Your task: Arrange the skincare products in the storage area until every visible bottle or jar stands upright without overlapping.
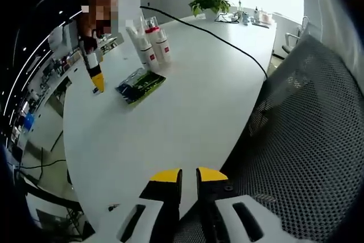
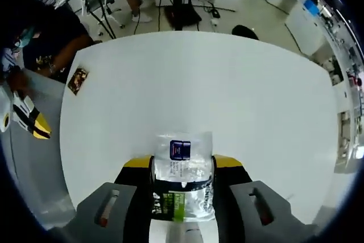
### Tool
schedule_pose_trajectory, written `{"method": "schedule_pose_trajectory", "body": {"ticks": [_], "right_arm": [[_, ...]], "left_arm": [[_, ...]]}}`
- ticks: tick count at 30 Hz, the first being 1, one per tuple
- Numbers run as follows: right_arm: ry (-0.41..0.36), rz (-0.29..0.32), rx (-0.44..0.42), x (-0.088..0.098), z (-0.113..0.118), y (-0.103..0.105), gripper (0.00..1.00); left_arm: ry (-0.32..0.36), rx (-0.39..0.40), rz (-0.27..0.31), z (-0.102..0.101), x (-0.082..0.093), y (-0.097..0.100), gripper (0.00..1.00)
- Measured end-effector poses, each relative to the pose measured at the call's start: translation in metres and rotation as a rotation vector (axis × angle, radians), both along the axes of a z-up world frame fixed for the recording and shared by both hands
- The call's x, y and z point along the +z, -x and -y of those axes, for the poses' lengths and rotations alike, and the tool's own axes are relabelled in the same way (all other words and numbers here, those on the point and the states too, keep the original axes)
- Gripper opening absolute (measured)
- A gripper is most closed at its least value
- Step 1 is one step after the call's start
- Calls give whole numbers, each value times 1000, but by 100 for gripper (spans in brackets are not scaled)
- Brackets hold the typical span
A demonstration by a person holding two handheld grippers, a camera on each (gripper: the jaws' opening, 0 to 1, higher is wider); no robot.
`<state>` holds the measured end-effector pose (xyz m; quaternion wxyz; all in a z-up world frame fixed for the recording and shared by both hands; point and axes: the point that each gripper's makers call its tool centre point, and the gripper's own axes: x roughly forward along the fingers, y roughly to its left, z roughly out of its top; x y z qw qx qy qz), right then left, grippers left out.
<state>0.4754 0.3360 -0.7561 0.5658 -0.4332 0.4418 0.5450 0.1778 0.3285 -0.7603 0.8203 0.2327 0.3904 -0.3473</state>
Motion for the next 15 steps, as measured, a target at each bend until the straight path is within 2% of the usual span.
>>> {"method": "schedule_pose_trajectory", "body": {"ticks": [3,9,13,15], "right_arm": [[14,-14,-20,-13,-3,-8,37],[57,-12,-5,-36,-5,-21,37],[81,-14,-3,-35,1,-17,37],[99,-13,-1,-42,4,-18,37]], "left_arm": [[-3,-4,1,0,-1,0,9],[-7,-7,5,0,0,0,9],[-18,-13,-1,-1,-3,1,9],[-14,-11,3,-1,-2,0,9]]}}
